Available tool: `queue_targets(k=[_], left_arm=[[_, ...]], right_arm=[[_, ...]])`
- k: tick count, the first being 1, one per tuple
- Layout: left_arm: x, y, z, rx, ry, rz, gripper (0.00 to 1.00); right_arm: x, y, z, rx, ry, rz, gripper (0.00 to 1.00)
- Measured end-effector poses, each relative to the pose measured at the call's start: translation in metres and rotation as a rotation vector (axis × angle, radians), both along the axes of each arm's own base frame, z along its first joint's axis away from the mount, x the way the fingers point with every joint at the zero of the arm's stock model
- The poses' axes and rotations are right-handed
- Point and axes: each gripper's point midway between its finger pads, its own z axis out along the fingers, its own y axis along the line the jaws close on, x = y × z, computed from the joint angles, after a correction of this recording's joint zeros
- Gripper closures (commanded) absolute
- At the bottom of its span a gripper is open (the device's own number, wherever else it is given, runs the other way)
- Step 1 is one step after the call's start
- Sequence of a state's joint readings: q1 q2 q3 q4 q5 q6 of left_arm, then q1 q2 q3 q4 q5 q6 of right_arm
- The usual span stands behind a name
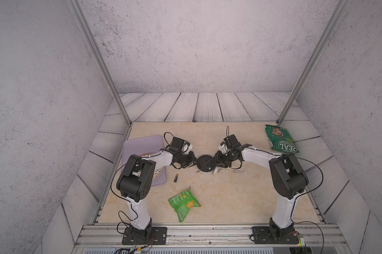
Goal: Remove the battery from the alarm
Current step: Install the cover on the alarm.
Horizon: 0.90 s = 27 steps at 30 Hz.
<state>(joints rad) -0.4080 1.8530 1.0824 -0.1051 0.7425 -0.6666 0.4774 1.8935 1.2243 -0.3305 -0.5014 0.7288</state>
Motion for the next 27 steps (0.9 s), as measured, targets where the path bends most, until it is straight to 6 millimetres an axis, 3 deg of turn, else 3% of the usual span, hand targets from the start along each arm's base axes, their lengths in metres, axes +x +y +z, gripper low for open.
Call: queue_targets(k=[18, 22, 27], left_arm=[[-0.006, 0.009, 0.016, 0.112, -0.041, -0.029, 0.40], [-0.016, 0.024, 0.006, 0.203, 0.002, -0.025, 0.41], [-0.020, 0.033, 0.005, 0.269, 0.008, -0.040, 0.55]], right_arm=[[0.000, 0.003, 0.001, 0.004, -0.011, 0.010, 0.59], [-0.001, 0.003, 0.001, 0.003, -0.011, 0.011, 0.59], [-0.001, 0.003, 0.001, 0.003, -0.012, 0.012, 0.59]])
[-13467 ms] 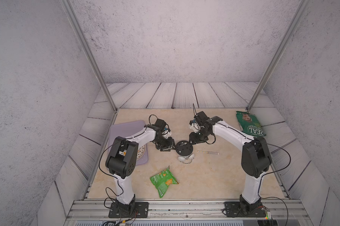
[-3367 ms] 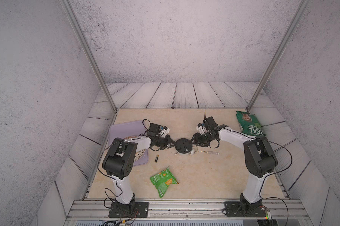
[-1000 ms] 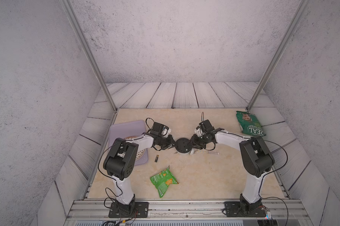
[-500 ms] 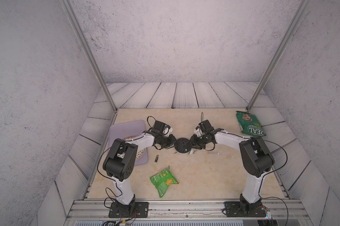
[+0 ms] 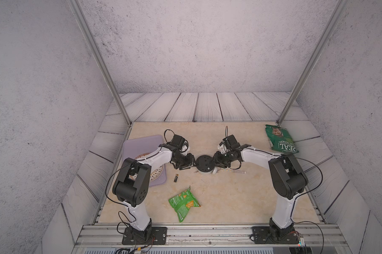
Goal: Remove the battery from the alarm
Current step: Install the cover on the alarm.
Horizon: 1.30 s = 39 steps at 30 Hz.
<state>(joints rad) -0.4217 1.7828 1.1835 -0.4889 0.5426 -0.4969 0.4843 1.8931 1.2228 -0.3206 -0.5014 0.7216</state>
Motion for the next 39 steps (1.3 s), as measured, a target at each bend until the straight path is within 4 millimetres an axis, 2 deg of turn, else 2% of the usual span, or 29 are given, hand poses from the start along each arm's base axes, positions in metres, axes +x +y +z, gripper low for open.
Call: queue_targets(k=[5, 13, 15, 20, 25, 26, 29, 31, 33, 36, 39], left_arm=[[0.013, -0.010, 0.004, -0.031, -0.015, -0.016, 0.53], [0.016, -0.018, -0.020, -0.046, 0.053, -0.025, 0.54], [0.018, -0.020, -0.019, -0.053, 0.046, -0.027, 0.57], [0.021, -0.025, -0.020, -0.080, 0.050, -0.031, 0.75], [0.025, -0.026, -0.021, -0.100, 0.046, -0.020, 0.77], [0.024, -0.027, -0.021, -0.105, 0.045, -0.022, 0.75], [0.024, -0.026, -0.021, -0.102, 0.037, -0.024, 0.56], [0.022, -0.022, -0.022, -0.085, 0.040, -0.017, 0.47], [0.021, -0.018, -0.020, -0.065, 0.035, -0.010, 0.42], [0.020, -0.014, -0.003, -0.052, -0.009, -0.013, 0.36], [0.021, -0.011, 0.020, -0.047, -0.076, -0.026, 0.28]], right_arm=[[0.000, 0.000, 0.000, 0.000, 0.000, 0.000, 0.59], [0.000, 0.000, 0.000, 0.000, 0.000, 0.000, 0.59], [0.000, 0.000, 0.000, 0.000, 0.000, 0.001, 0.59], [0.000, 0.000, 0.000, 0.000, 0.000, 0.002, 0.59], [-0.001, -0.002, 0.001, -0.002, -0.009, 0.009, 0.57], [-0.002, -0.003, 0.003, -0.005, -0.016, 0.011, 0.56], [-0.003, -0.013, 0.010, -0.004, -0.039, 0.015, 0.50], [0.001, -0.026, 0.019, 0.017, -0.065, 0.008, 0.49], [0.008, -0.041, 0.030, 0.048, -0.092, -0.013, 0.48], [0.018, -0.058, 0.037, 0.110, -0.119, -0.034, 0.52], [0.015, -0.066, 0.028, 0.160, -0.095, -0.040, 0.55]])
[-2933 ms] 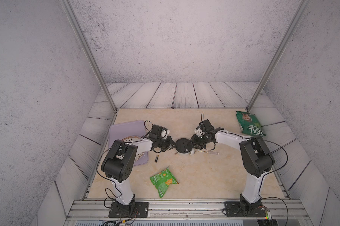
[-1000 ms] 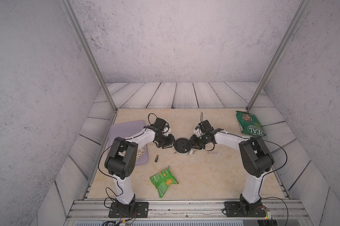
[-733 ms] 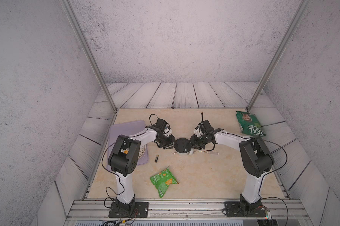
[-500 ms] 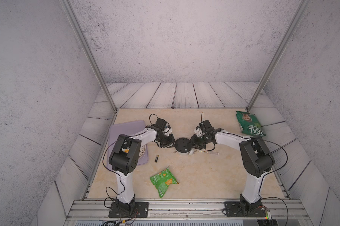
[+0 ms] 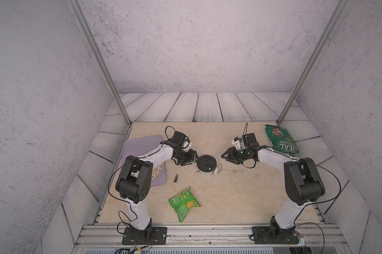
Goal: Remove the battery from the alarm
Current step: Install the cover on the alarm, then adjust the alarm at the center of the board.
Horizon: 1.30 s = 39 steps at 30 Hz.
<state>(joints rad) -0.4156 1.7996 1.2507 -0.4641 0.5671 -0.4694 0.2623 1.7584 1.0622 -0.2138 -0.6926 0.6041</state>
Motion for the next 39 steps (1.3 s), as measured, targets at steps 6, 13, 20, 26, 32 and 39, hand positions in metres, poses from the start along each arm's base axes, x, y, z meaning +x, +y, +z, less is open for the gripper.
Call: queue_targets(k=[6, 13, 20, 26, 32, 39], left_arm=[[-0.002, 0.000, 0.005, 0.016, -0.031, -0.027, 0.20], [-0.008, -0.014, -0.024, 0.042, 0.025, -0.068, 0.23], [-0.012, -0.024, -0.047, 0.044, 0.085, -0.087, 0.29], [-0.010, -0.036, -0.048, 0.001, 0.093, -0.089, 0.31], [-0.004, -0.040, -0.042, -0.025, 0.081, -0.073, 0.26], [0.000, -0.022, -0.014, 0.029, -0.009, -0.049, 0.13]], right_arm=[[0.003, 0.012, -0.025, 0.078, 0.042, 0.034, 0.60], [0.005, 0.003, -0.055, 0.114, 0.088, 0.017, 0.60], [0.008, 0.015, -0.058, 0.289, 0.091, 0.054, 0.65], [0.010, 0.027, -0.055, 0.412, 0.094, 0.052, 0.81], [0.015, 0.028, -0.043, 0.517, 0.063, 0.007, 1.00], [0.015, 0.016, -0.030, 0.465, 0.086, -0.002, 1.00]])
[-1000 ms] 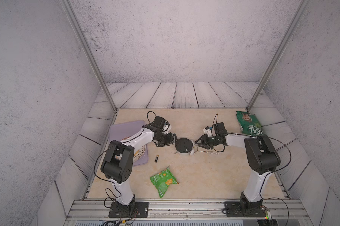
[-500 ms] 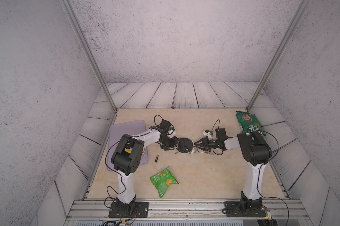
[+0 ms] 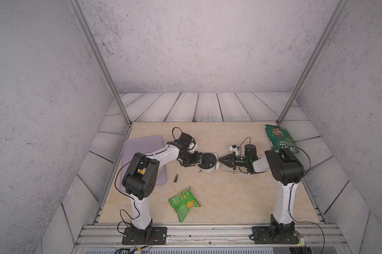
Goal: Remove the battery from the alarm
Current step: Adjust the alarm at the center of the board.
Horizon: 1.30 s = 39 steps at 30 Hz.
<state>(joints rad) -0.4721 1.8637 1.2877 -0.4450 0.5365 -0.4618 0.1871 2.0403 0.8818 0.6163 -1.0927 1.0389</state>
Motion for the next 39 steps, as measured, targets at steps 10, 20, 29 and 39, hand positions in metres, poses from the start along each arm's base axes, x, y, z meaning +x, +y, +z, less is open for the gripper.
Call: queue_targets(k=[10, 20, 29, 39], left_arm=[[0.010, 0.069, 0.074, 0.193, -0.257, 0.078, 0.01], [0.001, 0.111, 0.058, 0.420, -0.272, 0.098, 0.00], [-0.001, 0.117, 0.054, 0.447, -0.271, 0.110, 0.01], [0.001, 0.131, 0.066, 0.492, -0.317, 0.176, 0.01]], right_arm=[[0.024, -0.052, 0.095, -0.500, -0.180, 0.008, 1.00], [-0.001, -0.119, 0.114, -1.224, -0.124, 0.029, 1.00], [0.039, -0.053, 0.083, -1.537, -0.240, 0.078, 1.00], [0.045, 0.033, 0.015, -1.421, -0.218, 0.122, 0.94]])
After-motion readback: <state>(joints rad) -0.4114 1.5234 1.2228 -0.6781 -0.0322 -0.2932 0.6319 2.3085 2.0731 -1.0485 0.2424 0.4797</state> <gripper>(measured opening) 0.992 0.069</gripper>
